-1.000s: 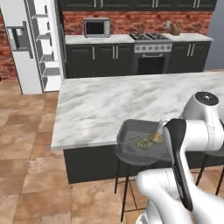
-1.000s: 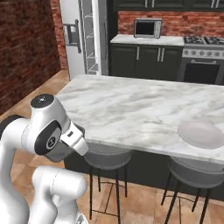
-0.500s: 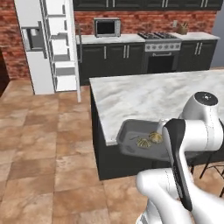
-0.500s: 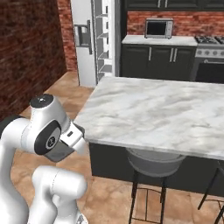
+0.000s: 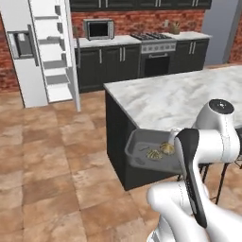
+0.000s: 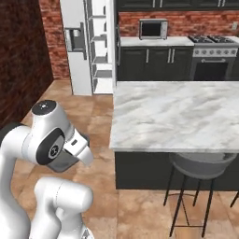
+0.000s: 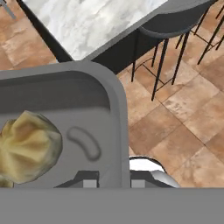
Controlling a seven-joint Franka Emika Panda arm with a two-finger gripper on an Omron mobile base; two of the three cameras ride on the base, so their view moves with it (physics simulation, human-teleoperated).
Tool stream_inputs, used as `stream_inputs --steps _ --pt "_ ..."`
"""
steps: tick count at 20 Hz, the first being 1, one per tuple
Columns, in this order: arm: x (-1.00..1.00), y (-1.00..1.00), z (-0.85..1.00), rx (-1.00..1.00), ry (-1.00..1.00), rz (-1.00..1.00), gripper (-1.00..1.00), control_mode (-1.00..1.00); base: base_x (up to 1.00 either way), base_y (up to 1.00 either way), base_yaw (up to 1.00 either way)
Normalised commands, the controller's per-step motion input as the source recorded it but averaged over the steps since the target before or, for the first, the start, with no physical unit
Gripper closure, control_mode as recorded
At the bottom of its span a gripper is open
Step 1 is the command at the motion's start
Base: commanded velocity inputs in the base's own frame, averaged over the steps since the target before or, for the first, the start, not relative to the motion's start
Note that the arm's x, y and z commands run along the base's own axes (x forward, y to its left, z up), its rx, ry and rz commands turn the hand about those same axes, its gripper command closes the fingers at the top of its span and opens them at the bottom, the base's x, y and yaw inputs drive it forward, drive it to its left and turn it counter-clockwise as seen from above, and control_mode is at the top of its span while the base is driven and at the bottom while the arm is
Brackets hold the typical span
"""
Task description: Place two dumplings into each of the tupperware containers and then place the containers in the fridge.
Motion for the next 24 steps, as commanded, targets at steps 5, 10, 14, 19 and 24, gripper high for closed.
stream_inputs --steps 5,10,14,19,24 --pt "0.00 0.00 0.00 0.00 0.00 0.00 1.00 1.00 0.42 1.00 -0.23" --pt "0.00 0.00 0.00 0.00 0.00 0.00 1.00 1.00 0.59 1.00 -0.12" --pt "0.00 0.00 0.00 0.00 0.00 0.00 1.00 1.00 0.70 0.99 -0.12" --pt "0.00 0.00 0.00 0.00 0.00 0.00 1.00 1.00 0.87 0.86 -0.08" --pt "0.00 0.00 0.00 0.00 0.00 0.00 1.00 1.00 0.98 0.48 0.00"
